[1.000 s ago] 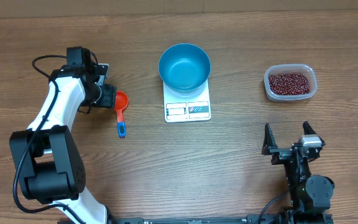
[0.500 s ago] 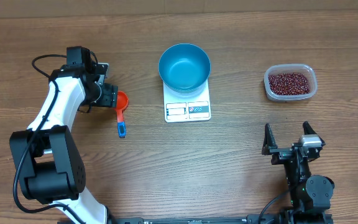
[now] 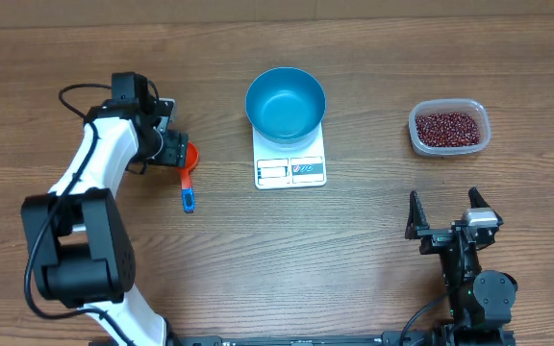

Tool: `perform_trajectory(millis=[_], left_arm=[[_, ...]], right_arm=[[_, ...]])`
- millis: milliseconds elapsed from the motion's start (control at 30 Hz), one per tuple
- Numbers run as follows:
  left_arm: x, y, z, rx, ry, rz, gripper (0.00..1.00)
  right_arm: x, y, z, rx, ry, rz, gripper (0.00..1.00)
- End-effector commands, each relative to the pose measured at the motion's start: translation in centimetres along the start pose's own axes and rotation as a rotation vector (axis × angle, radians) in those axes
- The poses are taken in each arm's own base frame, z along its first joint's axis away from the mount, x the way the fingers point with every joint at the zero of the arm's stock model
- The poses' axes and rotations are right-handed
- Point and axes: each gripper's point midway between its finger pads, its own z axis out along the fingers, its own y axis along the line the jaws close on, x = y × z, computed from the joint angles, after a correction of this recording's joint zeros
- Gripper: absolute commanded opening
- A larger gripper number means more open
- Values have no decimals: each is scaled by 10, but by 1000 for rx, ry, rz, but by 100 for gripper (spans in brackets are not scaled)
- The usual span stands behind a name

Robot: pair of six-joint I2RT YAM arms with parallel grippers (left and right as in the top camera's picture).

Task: Scoop item into bowl and weigh 150g on scale
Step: 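Grasp the red scoop's rim with the left gripper and lift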

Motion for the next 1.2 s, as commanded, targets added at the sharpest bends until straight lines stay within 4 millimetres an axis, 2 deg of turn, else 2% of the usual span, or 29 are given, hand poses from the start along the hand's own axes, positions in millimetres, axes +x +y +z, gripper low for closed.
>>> perform_trajectory(millis=[0, 133, 433, 567, 600, 767, 867, 933, 1167], left_arm=[[1, 2, 14, -8, 31, 9, 67], [0, 2, 18, -4, 31, 9, 61], [-6, 3, 18, -7, 8, 10, 59], [-6, 0, 18, 8, 5, 10, 42], [-7, 0, 18, 10, 2, 10, 35], [-9, 0, 18, 9, -6, 11, 27], [-9, 0, 18, 10, -6, 11, 16], [-9, 0, 18, 10, -7, 11, 5], [-14, -17, 17, 109, -32, 11, 4]], right_arm=[[1, 0, 0, 4, -5, 3, 100], [1, 0, 0, 4, -5, 3, 100], [1, 0, 0, 4, -5, 3, 100], [1, 0, 0, 4, -5, 3, 100], [1, 0, 0, 4, -5, 3, 100], [1, 0, 0, 4, -5, 3, 100], [1, 0, 0, 4, -5, 3, 100], [1, 0, 0, 4, -5, 3, 100], [1, 0, 0, 4, -5, 3, 100]])
